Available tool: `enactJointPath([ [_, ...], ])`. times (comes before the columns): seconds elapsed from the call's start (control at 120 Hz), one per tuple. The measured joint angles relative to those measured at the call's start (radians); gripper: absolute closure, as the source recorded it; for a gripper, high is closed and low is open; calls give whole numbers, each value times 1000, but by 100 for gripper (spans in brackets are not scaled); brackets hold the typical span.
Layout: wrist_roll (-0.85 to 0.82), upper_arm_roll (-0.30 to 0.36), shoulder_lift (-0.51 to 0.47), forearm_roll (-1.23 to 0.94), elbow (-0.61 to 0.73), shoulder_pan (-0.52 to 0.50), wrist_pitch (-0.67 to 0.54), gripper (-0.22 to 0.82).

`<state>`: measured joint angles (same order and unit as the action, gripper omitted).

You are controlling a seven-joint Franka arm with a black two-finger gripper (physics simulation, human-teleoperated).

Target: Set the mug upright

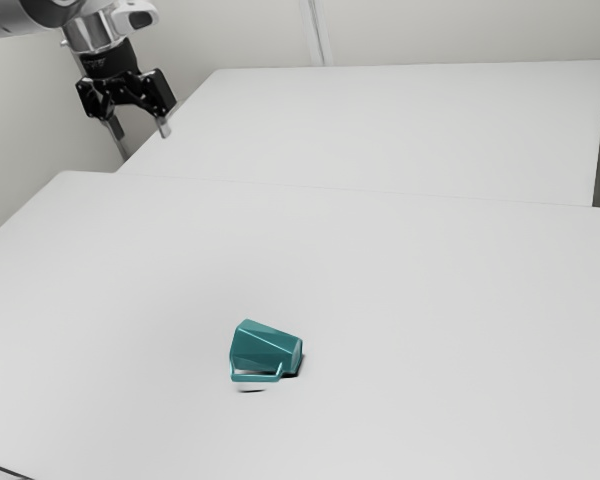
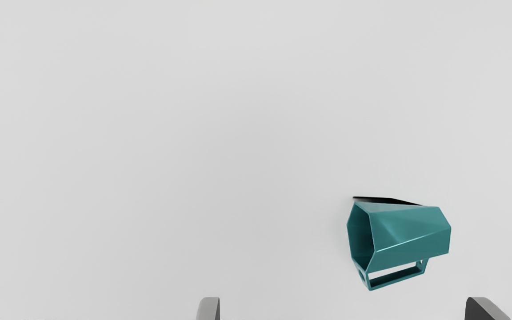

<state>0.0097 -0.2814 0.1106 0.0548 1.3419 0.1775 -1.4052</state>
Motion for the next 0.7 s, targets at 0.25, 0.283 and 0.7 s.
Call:
enactJointPath([
  [0.25,1,-5,0,46,12,6,44,0],
  [0.283,0,-8,-2,68,18,5,51,0],
  [0.7,-4,-130,-44,389,370,-28,25,0],
])
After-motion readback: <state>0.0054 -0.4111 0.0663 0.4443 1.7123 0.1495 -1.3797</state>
